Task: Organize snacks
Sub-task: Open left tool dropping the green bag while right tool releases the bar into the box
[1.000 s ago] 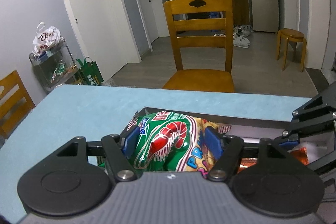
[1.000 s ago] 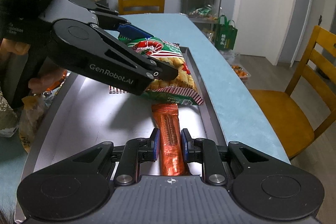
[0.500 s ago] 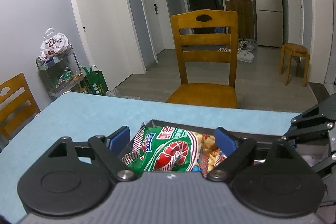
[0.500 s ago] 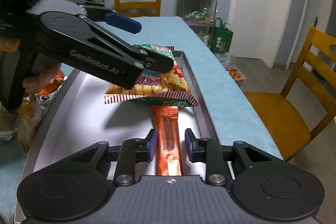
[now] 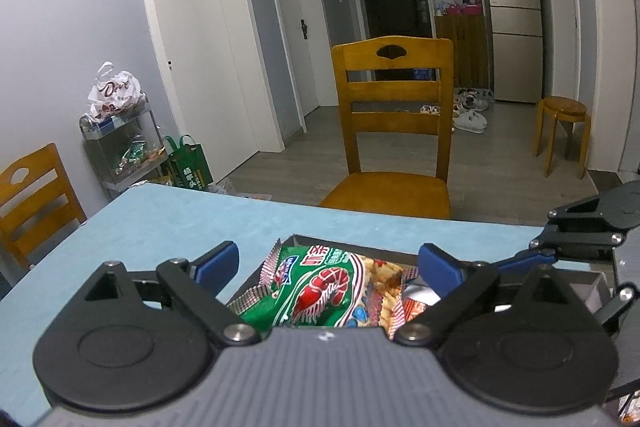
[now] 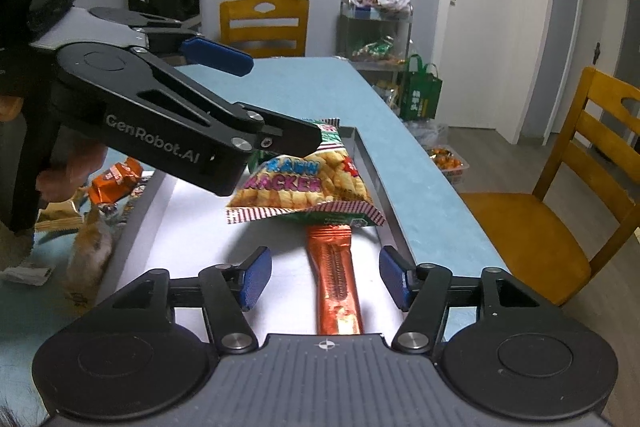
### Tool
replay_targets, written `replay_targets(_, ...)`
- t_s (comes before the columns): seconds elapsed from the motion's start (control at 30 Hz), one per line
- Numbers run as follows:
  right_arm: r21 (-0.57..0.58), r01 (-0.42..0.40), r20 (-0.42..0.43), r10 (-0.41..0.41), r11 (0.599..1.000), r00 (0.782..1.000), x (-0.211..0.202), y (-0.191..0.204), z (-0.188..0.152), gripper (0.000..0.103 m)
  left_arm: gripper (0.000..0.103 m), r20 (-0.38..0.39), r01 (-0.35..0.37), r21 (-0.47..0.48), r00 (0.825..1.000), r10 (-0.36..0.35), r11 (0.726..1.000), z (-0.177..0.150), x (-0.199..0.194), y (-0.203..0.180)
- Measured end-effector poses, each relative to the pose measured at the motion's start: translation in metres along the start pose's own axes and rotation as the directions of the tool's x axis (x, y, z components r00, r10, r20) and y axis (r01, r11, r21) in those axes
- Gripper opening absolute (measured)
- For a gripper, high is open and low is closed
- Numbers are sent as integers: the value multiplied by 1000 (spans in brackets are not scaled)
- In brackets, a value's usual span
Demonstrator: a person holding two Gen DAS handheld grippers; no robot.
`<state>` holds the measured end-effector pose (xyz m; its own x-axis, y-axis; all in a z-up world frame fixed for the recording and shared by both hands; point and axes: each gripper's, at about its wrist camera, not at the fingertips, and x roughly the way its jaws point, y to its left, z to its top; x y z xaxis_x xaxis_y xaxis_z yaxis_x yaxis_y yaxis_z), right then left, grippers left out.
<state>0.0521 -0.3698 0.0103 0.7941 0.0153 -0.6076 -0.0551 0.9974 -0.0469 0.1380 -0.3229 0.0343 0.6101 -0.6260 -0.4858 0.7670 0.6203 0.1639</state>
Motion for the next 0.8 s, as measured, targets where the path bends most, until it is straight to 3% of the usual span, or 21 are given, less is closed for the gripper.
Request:
replay_targets(0.23, 9, -5, 16, 4, 1000, 1000, -10, 10, 4, 69, 98, 21, -1, -50, 1000, 2, 999, -9, -44, 8)
replay_targets(0.8, -54, -56, 58, 59, 997, 997, -25, 65, 24, 77, 99, 74, -104, -143, 991, 116, 984, -55, -168, 36)
